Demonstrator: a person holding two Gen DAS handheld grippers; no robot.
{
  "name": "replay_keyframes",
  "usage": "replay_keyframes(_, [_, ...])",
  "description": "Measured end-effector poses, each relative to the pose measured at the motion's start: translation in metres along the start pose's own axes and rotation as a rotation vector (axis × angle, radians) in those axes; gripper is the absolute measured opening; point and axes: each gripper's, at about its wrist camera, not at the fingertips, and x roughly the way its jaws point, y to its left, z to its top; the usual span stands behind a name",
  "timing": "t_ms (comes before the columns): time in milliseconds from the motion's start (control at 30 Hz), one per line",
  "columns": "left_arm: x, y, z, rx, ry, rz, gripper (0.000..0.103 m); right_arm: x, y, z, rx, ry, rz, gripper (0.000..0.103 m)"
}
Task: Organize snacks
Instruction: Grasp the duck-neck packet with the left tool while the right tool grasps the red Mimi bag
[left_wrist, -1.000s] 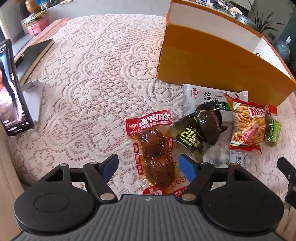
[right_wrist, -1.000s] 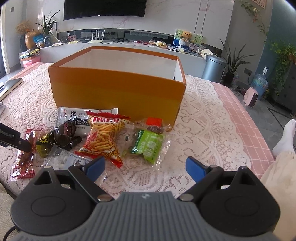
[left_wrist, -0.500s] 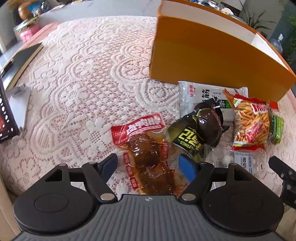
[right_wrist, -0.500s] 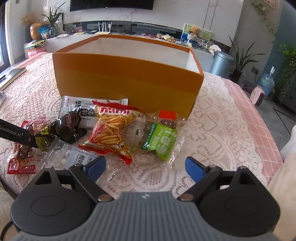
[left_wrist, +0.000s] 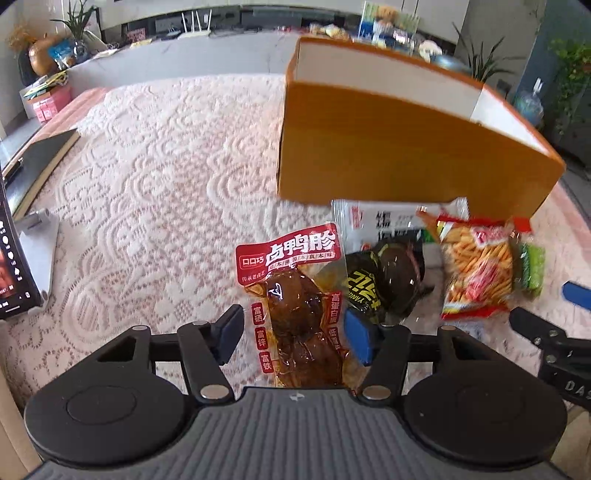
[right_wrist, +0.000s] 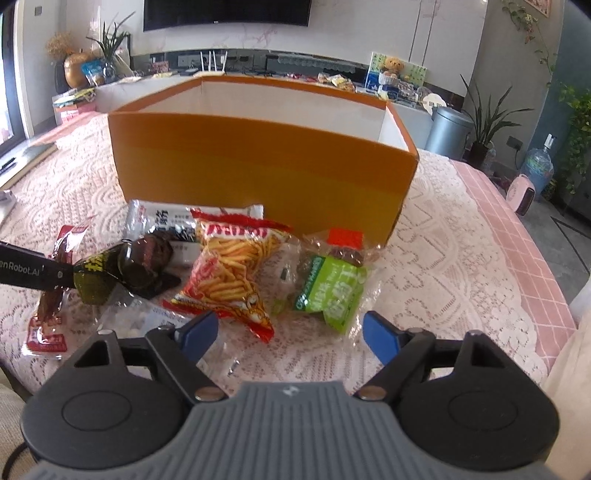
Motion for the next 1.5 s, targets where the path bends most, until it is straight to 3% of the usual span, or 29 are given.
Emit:
replay_keyframes(167, [-0.013,0.007,0.009,-0.044,-0.061,-0.020,0.068,0.000,0.001,0.004,-0.006,-0.026,-0.014,0.074])
replay_keyframes(367, [-0.024,0.009,0.020,-0.063,-0.118,-0.046,0.068,0.007,-0.016,0.011,0.074,-0.028,-0.062,0.067])
replay_keyframes(500, [-0.020,0.000,0.024,-0.040,-0.105,-0.073,0.068,0.004,-0.015,0.015,0.113,-0.051,-0.007,0.067])
replay_keyframes(700, [-0.011,-0.008,0.022,-0.014,-0.083,-0.078,0.068,0.002,0.017,0.017,0.012,-0.109,0.091,0.064])
replay_keyframes(1000, [-0.001,-0.013,0.020,-0.003,-0.066,-0.078,0.068,0.022,0.021,0.016,0.034,-0.066,0.117,0.052])
replay_keyframes(1133, [0.000,-0.015,0.020,0.002,-0.065,-0.080,0.068,0.025,0.023,0.016,0.031,-0.073,0.146,0.035])
replay_keyframes(1500, [-0.010,-0.016,0.020,-0.002,-0.073,-0.072,0.068,0.009,0.024,0.017,-0.005,-0.129,0.139,0.030])
